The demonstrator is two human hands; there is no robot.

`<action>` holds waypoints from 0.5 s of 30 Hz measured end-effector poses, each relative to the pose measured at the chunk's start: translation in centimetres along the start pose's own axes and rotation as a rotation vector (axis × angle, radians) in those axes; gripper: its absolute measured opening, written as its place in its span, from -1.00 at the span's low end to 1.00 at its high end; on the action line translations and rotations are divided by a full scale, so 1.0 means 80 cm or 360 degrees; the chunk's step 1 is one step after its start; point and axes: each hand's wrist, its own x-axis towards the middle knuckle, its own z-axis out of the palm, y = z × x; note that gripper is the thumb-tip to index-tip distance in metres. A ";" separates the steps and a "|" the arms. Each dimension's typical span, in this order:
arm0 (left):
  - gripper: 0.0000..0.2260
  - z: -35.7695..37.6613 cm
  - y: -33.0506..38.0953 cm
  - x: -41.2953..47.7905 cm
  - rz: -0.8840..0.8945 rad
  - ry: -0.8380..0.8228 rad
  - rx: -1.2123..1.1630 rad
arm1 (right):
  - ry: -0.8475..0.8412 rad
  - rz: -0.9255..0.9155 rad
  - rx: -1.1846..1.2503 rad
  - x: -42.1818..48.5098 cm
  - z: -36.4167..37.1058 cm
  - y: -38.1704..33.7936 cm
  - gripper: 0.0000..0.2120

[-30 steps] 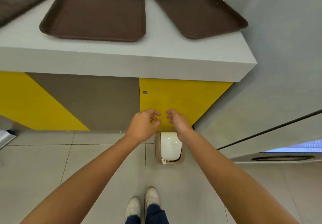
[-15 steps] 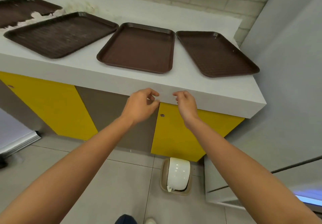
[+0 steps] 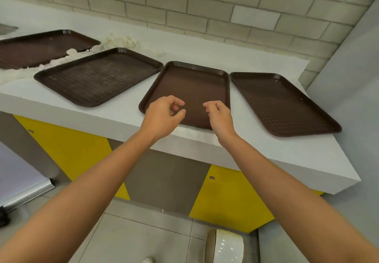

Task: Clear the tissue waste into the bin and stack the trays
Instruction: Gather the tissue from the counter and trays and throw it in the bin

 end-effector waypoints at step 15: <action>-0.75 -0.047 -0.112 0.216 0.0043 -0.0050 0.0170 | 0.0030 0.0076 -0.0030 0.193 0.133 -0.036 -0.77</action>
